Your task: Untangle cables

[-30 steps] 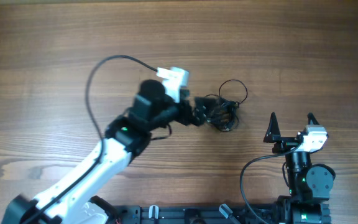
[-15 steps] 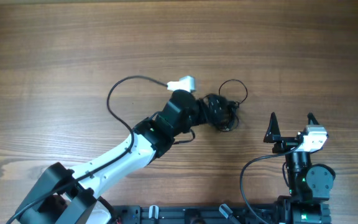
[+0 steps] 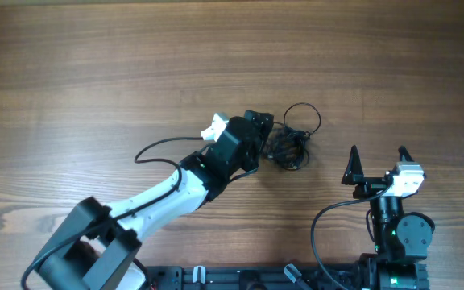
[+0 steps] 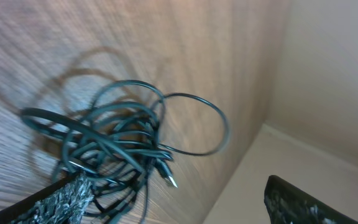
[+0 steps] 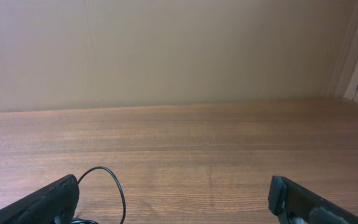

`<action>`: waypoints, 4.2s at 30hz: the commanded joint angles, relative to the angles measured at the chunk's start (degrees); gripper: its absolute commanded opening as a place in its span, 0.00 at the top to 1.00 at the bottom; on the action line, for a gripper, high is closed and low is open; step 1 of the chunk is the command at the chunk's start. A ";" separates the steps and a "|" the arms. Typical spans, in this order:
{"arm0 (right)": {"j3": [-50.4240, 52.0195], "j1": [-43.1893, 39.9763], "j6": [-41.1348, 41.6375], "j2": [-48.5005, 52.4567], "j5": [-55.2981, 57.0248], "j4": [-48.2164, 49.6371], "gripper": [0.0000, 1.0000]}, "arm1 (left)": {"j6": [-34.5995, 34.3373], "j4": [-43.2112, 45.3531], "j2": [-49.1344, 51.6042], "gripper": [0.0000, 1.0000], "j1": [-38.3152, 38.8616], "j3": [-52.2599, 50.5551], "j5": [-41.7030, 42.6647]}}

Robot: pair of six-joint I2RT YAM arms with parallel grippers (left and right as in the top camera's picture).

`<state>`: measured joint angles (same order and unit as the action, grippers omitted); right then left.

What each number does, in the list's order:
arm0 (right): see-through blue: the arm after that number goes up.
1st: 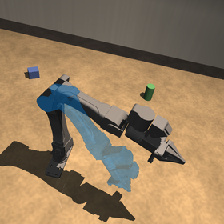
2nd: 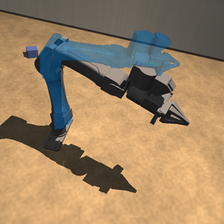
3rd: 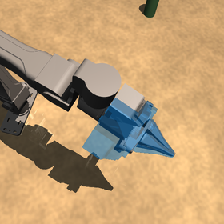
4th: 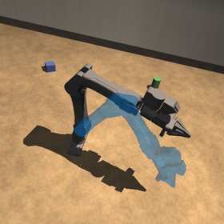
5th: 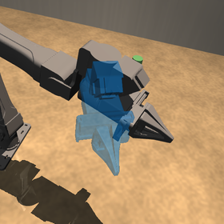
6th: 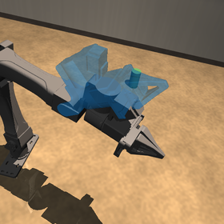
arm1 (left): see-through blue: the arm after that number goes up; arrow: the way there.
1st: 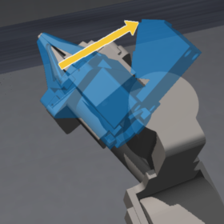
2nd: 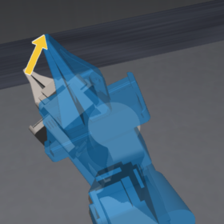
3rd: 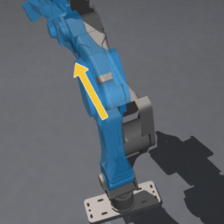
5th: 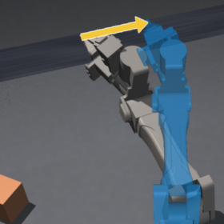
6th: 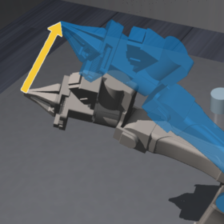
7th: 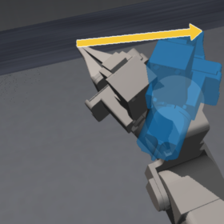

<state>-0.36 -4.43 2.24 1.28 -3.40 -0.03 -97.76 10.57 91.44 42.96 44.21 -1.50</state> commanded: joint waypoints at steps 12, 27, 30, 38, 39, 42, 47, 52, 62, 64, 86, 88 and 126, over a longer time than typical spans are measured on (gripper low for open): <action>0.07 0.11 -0.61 0.07 -0.48 0.13 0.00 | 8.00 5.22 9.84 0.92 -0.17 0.72 -8.17; 0.07 0.11 -0.63 0.07 -0.48 0.13 0.00 | 35.43 -8.55 -12.31 0.96 -2.58 0.72 -8.44; 0.07 0.11 -0.63 0.07 -0.48 0.13 0.00 | 15.91 -13.07 -11.93 0.96 -2.58 0.70 -8.44; 0.07 0.11 -0.63 0.07 -0.48 0.13 0.00 | 38.27 -17.46 -11.93 0.96 -2.73 0.70 -11.61; 0.07 0.11 -0.61 0.07 -0.48 0.13 0.00 | 44.87 -20.65 -11.93 0.96 -2.73 0.70 -11.63; 0.07 0.11 -0.63 0.07 -0.48 0.13 0.00 | 56.15 -30.88 -11.93 0.93 -2.75 0.70 -11.74; 0.07 0.11 -0.66 0.07 -0.48 0.13 0.00 | 60.02 -39.60 -11.93 0.78 -2.75 0.70 -24.17; 0.07 0.11 -0.63 0.07 -0.48 0.13 0.00 | 48.85 -37.51 -11.93 0.82 -3.61 0.70 -43.65; 0.07 0.11 -0.66 0.07 -0.48 0.13 0.01 | 38.60 -29.94 -11.93 0.34 -10.67 0.70 -18.25; 0.07 0.11 -0.63 0.07 -0.48 0.15 0.00 | 42.60 -29.86 -11.96 0.07 -10.67 0.72 -11.69; 0.07 0.11 -0.63 0.07 -0.48 0.13 0.00 | 61.72 -34.36 -9.68 0.96 -9.05 1.09 -47.15; 0.07 0.11 -0.63 0.07 -0.48 0.13 0.00 | 61.09 -30.25 -9.53 0.92 -9.05 1.05 -42.34; 0.07 0.11 -0.63 0.07 -0.48 0.13 0.00 | 26.60 -27.65 -14.12 0.00 -16.59 1.05 -9.62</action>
<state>-0.36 -4.43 2.24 1.32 -3.40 -0.03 -64.47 -15.81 81.95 26.50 44.64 -8.25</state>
